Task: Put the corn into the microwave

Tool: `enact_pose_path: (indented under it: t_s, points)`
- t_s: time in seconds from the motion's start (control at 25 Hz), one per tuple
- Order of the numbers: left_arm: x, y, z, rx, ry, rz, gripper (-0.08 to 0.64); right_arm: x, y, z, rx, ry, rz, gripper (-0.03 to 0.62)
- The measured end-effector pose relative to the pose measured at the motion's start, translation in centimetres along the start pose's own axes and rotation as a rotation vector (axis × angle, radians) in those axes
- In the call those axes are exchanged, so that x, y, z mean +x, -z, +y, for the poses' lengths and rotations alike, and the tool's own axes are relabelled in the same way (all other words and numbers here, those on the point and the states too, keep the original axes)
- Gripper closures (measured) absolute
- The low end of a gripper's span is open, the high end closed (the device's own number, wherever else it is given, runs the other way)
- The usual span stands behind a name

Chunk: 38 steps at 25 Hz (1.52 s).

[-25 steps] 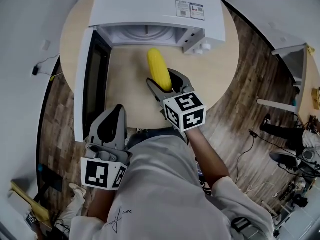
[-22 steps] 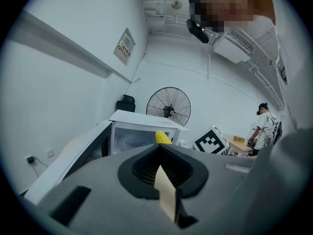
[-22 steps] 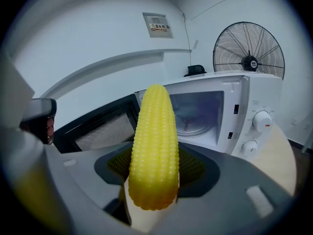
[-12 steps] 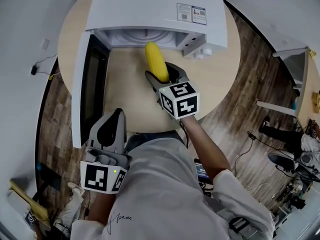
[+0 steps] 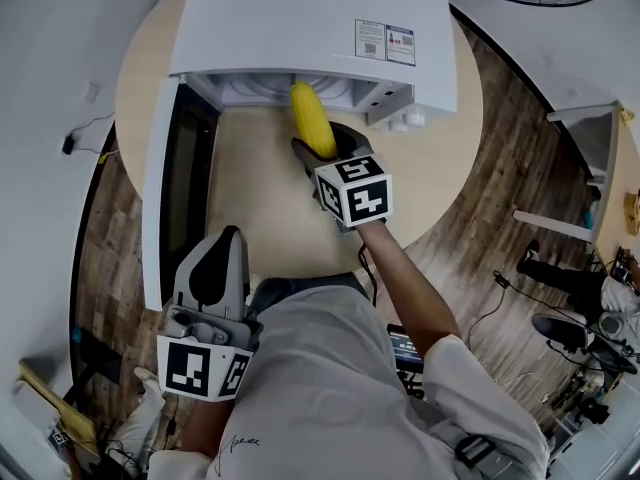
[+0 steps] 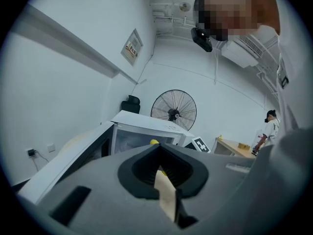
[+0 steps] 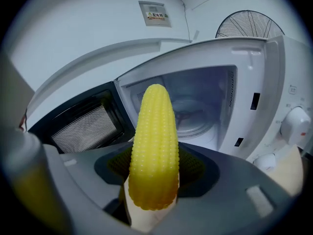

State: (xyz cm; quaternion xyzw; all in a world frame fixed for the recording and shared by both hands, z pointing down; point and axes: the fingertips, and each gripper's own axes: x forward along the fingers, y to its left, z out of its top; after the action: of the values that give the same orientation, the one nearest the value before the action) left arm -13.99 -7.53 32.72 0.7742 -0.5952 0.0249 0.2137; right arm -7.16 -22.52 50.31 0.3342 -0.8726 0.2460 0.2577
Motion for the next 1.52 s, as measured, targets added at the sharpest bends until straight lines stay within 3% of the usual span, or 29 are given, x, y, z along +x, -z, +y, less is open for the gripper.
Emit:
enact_pose_path:
  t_s: [1.52]
  points:
    - [2.5, 2.2, -0.4, -0.021, 0.026, 0.088, 0.571, 6.2, -4.7, -4.1, -0.018, 0.039, 0.002, 0.327]
